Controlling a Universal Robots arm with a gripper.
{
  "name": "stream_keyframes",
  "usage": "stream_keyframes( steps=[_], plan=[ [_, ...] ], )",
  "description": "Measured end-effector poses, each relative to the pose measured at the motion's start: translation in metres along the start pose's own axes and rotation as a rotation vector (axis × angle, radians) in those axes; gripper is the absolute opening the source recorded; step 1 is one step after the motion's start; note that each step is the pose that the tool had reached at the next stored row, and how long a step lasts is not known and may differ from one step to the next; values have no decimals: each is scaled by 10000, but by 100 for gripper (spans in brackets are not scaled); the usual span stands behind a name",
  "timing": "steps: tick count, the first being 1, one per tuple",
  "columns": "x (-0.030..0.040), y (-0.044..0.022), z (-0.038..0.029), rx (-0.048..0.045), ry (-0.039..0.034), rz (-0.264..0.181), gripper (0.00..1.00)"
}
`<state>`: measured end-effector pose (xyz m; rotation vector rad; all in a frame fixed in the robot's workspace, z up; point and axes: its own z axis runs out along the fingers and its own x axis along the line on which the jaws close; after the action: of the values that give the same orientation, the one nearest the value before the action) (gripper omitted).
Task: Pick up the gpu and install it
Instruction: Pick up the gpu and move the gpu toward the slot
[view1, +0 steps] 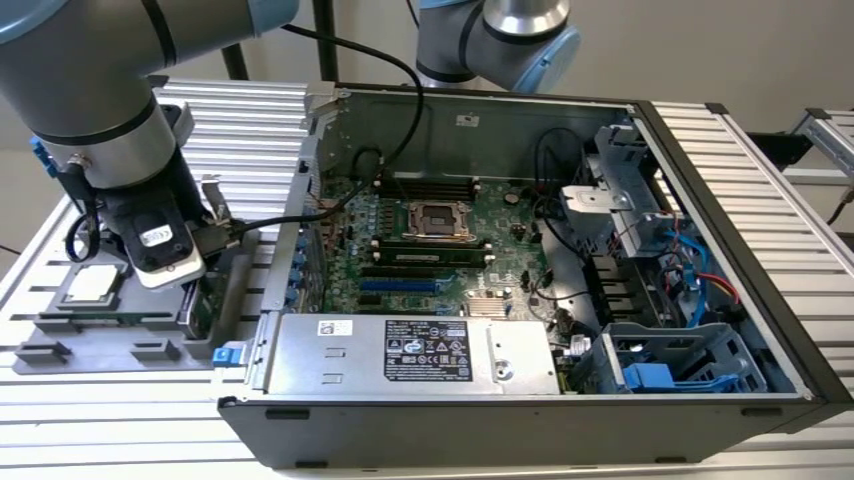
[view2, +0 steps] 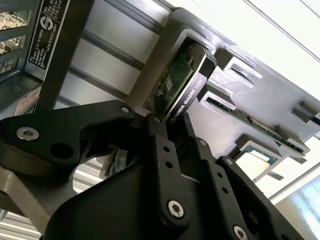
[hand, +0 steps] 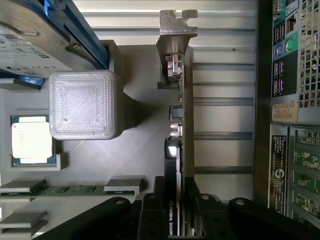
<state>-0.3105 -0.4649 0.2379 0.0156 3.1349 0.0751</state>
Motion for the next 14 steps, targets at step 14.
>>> stream_keyframes(
  steps=[14],
  plan=[
    [0,0,7,0,-1,0,0]
  ],
)
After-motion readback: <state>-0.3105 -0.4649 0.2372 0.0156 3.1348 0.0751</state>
